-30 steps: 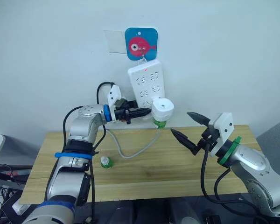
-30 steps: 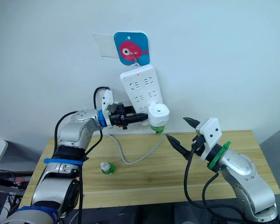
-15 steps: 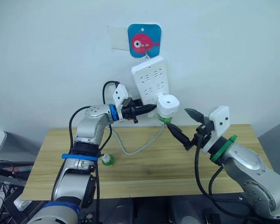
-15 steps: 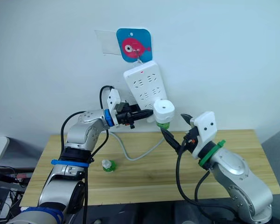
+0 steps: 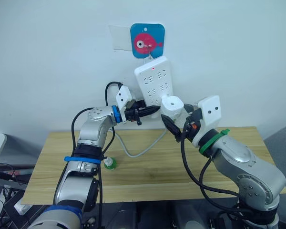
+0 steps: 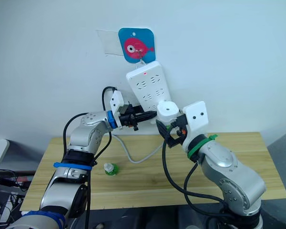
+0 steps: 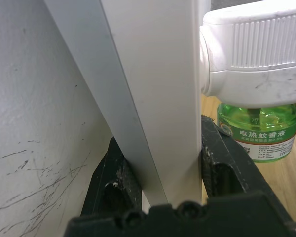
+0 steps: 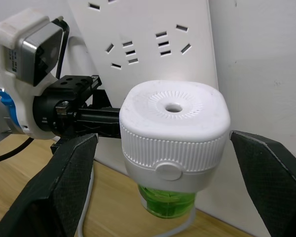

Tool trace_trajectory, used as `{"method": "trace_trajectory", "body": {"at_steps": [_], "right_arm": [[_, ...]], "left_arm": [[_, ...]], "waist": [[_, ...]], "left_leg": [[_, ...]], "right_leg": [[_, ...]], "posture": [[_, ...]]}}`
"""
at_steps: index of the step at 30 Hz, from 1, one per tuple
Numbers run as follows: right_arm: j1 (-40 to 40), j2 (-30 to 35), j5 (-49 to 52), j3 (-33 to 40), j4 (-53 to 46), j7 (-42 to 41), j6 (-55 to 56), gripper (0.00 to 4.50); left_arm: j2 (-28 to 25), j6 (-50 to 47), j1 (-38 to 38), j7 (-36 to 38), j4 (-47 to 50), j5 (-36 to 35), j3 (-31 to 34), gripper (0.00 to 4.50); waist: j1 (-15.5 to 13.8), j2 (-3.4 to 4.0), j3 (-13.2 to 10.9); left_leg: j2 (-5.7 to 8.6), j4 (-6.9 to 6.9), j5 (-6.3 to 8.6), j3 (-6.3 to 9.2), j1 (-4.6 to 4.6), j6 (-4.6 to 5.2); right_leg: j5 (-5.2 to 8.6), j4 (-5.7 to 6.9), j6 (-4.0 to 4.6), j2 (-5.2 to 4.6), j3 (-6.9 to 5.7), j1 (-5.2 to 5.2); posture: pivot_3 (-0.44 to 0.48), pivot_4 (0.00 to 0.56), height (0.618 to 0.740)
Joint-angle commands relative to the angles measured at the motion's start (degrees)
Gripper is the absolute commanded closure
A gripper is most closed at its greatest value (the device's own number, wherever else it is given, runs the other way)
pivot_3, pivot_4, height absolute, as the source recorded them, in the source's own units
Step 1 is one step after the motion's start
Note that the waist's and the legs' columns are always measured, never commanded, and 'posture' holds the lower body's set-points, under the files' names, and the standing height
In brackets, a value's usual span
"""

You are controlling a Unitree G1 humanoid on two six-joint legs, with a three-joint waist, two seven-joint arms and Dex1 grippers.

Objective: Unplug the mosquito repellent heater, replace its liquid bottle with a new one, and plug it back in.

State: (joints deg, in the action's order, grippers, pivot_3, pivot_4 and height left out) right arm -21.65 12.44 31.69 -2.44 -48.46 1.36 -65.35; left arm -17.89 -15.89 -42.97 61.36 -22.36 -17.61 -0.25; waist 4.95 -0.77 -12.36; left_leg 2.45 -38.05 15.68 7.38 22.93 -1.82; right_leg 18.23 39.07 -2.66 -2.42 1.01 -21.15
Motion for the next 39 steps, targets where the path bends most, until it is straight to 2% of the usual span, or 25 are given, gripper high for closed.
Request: {"method": "trace_trajectory", "body": {"at_steps": [1,9,12,15,22,29,36,39], "right_arm": [[-1.48,-1.04,-1.08,-0.75,-0.23,0.76,0.54,0.00],[-1.81,-2.52,-5.01,-2.38,2.62,1.04,3.07,0.00],[-1.51,-3.06,-5.48,-2.57,2.73,0.78,3.54,0.62],[-1.52,-3.26,-5.67,-2.68,2.96,0.19,3.71,1.60],[0.04,-2.72,-4.88,-1.64,1.19,-1.66,2.94,1.60],[4.27,2.16,-3.64,1.56,-5.82,-4.07,2.03,1.60],[5.34,1.70,-2.19,5.52,-9.53,-2.97,-1.87,1.60],[5.86,0.67,-0.42,10.31,-9.30,-4.22,-0.77,1.60]], "left_arm": [[0.13,-0.35,-1.43,-1.50,0.18,0.29,-0.58,3.19],[-0.24,-0.64,-0.87,-1.68,1.49,0.13,-0.53,3.19],[-0.43,-0.45,-0.80,-1.66,1.49,0.20,-0.52,3.19],[-0.72,-0.08,-0.99,-1.62,1.08,0.32,-0.50,3.19],[-0.83,1.33,-1.50,-3.24,-0.78,1.00,-0.27,3.19],[-0.70,0.85,-2.60,-4.65,-3.13,0.37,0.36,3.19],[-0.91,1.56,-1.61,-4.50,-2.95,0.33,-0.13,3.19],[-1.42,2.41,-1.09,-4.30,-2.87,0.70,-0.28,3.19]], "waist": [[0.00,0.00,0.00],[0.03,0.00,0.01],[0.02,0.00,0.01],[0.05,0.00,0.01],[0.05,0.00,0.01],[-0.11,-0.03,0.02],[0.05,-0.02,0.02],[0.05,-0.02,0.02]], "left_leg": [[0.00,0.00,0.00,0.00,0.01,0.00],[0.00,0.01,-0.01,-0.01,0.01,-0.02],[0.00,0.02,-0.06,-0.01,0.01,-0.10],[0.00,0.02,-0.08,-0.02,0.01,-0.13],[0.00,0.04,-0.16,-0.01,0.01,-0.26],[0.09,0.04,-0.16,0.05,0.09,-0.26],[0.01,0.08,-0.18,0.06,0.02,-0.06],[0.01,0.08,-0.19,0.04,0.04,-0.08]], "right_leg": [[0.00,0.00,0.00,0.00,0.00,0.00],[0.00,0.00,0.00,0.00,0.00,-0.02],[0.00,0.00,0.00,0.00,0.00,-0.04],[0.00,0.01,0.00,0.00,0.01,-0.04],[0.00,0.01,0.00,0.00,0.01,-0.05],[0.00,-0.07,0.00,0.00,-0.06,-0.03],[-0.06,0.05,0.04,0.02,-0.05,-0.04],[-0.06,0.02,0.04,0.02,-0.04,-0.04]], "posture": [[-0.237,0.217,0.740],[-0.217,0.207,0.740],[-0.212,0.207,0.740],[-0.212,0.209,0.740],[-0.213,0.209,0.740],[-0.218,0.212,0.740],[-0.227,0.212,0.740],[-0.230,0.213,0.740]]}}
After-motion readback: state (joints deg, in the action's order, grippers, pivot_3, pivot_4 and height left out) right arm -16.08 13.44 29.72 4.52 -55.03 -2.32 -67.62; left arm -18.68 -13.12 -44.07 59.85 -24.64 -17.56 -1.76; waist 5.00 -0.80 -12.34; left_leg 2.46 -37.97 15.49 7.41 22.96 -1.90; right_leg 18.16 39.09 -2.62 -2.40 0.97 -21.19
